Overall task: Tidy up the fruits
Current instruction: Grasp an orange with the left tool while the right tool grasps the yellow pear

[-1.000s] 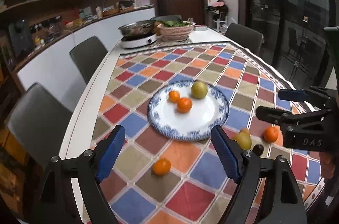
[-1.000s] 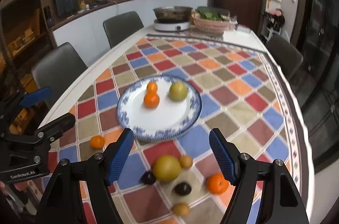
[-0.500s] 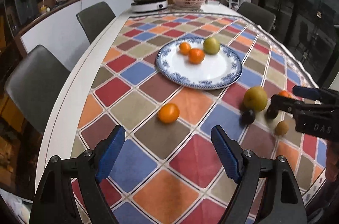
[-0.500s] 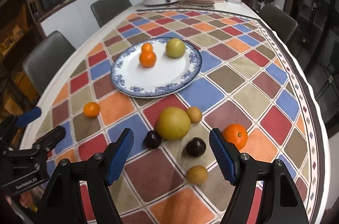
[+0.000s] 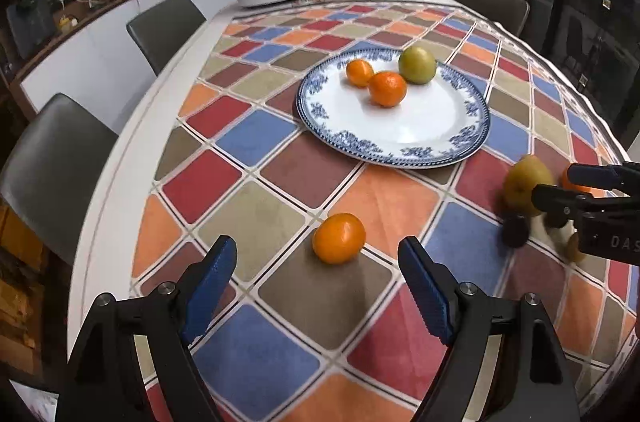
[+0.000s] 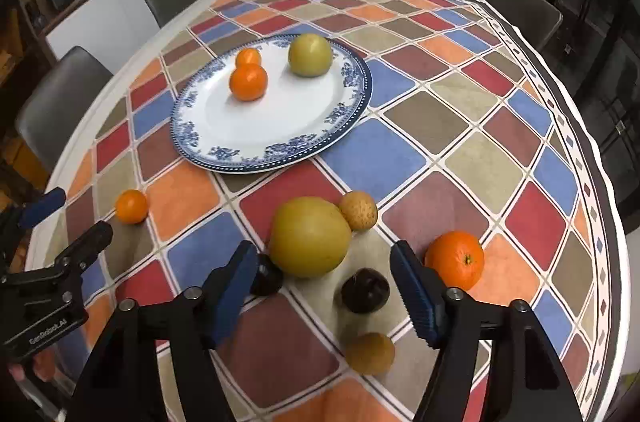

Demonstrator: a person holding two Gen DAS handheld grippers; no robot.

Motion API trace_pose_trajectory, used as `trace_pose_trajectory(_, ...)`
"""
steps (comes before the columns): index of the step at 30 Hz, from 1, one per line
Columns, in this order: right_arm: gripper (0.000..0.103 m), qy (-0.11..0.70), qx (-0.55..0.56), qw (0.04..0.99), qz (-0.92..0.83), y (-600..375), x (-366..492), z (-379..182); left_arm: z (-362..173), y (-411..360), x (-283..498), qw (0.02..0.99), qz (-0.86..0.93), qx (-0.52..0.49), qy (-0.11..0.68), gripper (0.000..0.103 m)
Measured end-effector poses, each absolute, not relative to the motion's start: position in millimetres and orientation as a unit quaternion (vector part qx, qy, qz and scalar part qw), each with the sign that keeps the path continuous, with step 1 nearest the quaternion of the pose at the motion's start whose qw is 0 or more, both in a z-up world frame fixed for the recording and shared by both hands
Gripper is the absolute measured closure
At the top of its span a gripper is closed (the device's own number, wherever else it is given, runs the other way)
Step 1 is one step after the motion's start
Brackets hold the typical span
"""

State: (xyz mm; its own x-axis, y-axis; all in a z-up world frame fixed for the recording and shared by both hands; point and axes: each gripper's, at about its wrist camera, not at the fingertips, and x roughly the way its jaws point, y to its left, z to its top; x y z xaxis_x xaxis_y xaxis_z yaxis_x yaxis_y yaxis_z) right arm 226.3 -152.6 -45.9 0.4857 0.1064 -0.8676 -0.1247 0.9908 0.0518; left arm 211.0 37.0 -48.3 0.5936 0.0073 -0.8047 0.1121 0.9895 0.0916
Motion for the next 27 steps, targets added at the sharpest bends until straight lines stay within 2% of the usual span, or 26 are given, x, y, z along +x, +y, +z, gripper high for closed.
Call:
trace_pose_trajectory(13,0.048,0.537,0.015,0.84,0.077,-147,246,-65,-70,41,234,0.879,-0.039,0.038,0.473,0.044)
trace_pose_trajectory(23,0.051,0.541,0.031,0.836,0.087,-150,252,-70,-77,36,240,0.87,-0.057,0.022,0.489,0.068)
trace_pose_trajectory(27,0.051,0.536,0.028,0.839,0.091,-150,251,-69,-75,35,238,0.871,-0.054,0.022,0.487,0.068)
